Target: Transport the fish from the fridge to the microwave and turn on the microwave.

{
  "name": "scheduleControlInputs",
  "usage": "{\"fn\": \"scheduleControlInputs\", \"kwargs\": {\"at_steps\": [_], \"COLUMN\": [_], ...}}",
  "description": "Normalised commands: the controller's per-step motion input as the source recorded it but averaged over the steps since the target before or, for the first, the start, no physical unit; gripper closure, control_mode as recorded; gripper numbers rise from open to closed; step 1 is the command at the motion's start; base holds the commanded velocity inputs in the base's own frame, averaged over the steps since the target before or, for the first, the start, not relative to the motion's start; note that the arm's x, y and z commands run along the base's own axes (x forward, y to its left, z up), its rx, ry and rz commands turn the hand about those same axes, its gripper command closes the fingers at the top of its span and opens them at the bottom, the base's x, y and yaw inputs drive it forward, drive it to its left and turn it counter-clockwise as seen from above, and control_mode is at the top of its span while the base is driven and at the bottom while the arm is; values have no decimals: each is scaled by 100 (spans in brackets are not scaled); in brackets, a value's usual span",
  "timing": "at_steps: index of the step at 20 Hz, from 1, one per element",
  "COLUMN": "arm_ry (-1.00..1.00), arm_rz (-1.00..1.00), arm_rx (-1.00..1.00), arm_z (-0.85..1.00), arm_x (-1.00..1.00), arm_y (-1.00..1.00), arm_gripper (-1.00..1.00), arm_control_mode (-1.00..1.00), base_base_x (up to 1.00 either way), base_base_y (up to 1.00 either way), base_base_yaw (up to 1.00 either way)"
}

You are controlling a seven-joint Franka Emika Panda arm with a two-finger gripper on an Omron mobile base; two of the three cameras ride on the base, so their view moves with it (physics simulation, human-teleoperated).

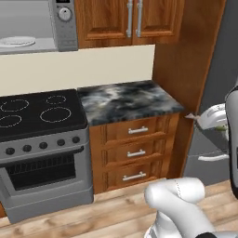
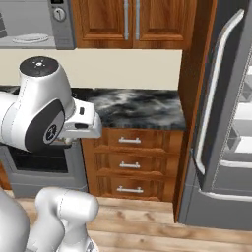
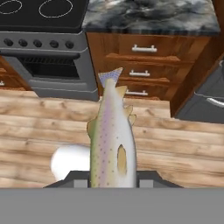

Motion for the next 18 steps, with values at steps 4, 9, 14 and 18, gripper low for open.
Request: {"fn": "scheduleControlInputs", "kwargs": {"at_steps": [4, 9, 14, 18], "arm_ry": [0, 0, 0, 0], "arm_rz": [0, 0, 0, 0], "arm_rx": [0, 0, 0, 0], "arm_z": [0, 0, 0, 0], "arm_x": [0, 0, 0, 0], "arm_y": [0, 0, 0, 0], "arm_gripper": [100, 100, 100, 100], "arm_control_mode": [100, 100, 100, 100], "base_base_x": [43, 45, 26, 41], "base_base_y": [79, 77, 78, 77], "base_base_yaw": [8, 8, 17, 6]}}
